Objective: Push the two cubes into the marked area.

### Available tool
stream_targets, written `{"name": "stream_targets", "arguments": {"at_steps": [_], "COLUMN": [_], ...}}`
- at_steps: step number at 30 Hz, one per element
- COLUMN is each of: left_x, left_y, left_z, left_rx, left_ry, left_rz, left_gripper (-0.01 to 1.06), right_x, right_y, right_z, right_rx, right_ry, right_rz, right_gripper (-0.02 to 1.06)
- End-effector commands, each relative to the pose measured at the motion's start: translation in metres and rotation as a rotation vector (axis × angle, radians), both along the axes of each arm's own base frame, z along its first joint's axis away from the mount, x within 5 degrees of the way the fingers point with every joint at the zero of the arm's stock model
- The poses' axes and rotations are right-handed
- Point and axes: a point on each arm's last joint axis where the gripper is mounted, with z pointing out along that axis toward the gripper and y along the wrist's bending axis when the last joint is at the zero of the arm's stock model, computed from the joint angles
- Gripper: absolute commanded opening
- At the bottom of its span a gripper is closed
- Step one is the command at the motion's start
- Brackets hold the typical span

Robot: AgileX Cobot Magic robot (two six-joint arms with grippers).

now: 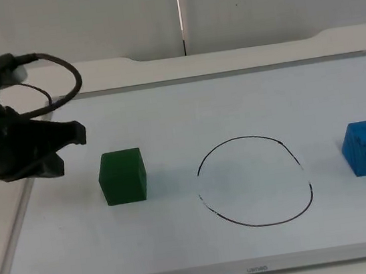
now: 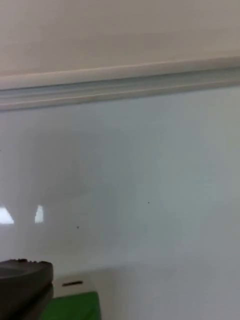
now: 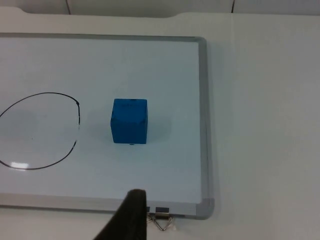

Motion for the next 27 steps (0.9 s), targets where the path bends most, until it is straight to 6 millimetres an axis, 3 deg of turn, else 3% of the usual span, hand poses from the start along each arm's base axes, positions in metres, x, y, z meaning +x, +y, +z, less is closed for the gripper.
{"name": "stream_targets", "arguments": {"at_steps": [1, 11, 27], "left_x": [0.008, 0.022, 0.016], "left_y": [-0.003, -0.008, -0.034], "left_z": [-0.005, -0.032, -0.034], "left_rx": [-0.013, -0.018, -0.005], "left_ry": [0.011, 0.078, 0.067], "left_rz": [0.005, -0.015, -0.101], "left_gripper": [0.0, 0.0, 0.0], "right_x": [0.0, 0.0, 0.0], "right_y": [0.0, 0.0, 0.0], "right_z": [0.001, 0.001, 0.001], "right_rx": [0.001, -0.001, -0.001], "right_ry": [-0.012, -0.012, -0.012], "right_rz": [-0.007, -0.008, -0.008], "right_gripper": [1.05, 1.05, 1.05]}}
